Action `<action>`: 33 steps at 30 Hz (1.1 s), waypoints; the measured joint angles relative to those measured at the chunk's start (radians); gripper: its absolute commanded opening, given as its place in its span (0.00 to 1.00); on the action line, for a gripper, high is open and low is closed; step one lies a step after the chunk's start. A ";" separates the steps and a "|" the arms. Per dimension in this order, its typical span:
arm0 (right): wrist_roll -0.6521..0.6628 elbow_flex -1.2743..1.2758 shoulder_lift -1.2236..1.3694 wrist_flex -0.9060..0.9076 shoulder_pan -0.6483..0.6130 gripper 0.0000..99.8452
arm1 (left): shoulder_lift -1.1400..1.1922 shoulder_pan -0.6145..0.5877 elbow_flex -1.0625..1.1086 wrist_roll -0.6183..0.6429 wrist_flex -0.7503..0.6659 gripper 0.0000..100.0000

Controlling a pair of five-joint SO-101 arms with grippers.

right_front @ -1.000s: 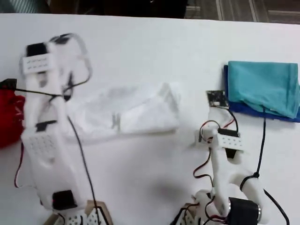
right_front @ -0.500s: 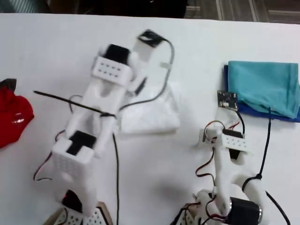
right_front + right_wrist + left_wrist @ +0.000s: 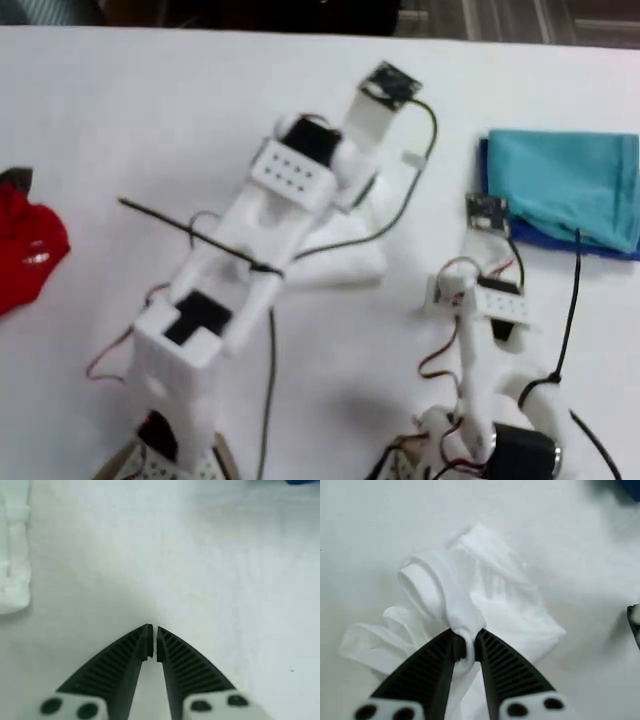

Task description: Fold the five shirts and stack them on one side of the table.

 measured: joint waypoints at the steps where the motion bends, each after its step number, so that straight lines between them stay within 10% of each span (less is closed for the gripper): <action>1: 0.000 0.000 0.000 0.000 0.000 0.02 | 0.000 0.000 0.000 0.000 0.000 0.03; 33: 0.000 0.000 0.000 0.000 0.000 0.02 | 0.057 0.029 0.005 0.000 -0.074 0.03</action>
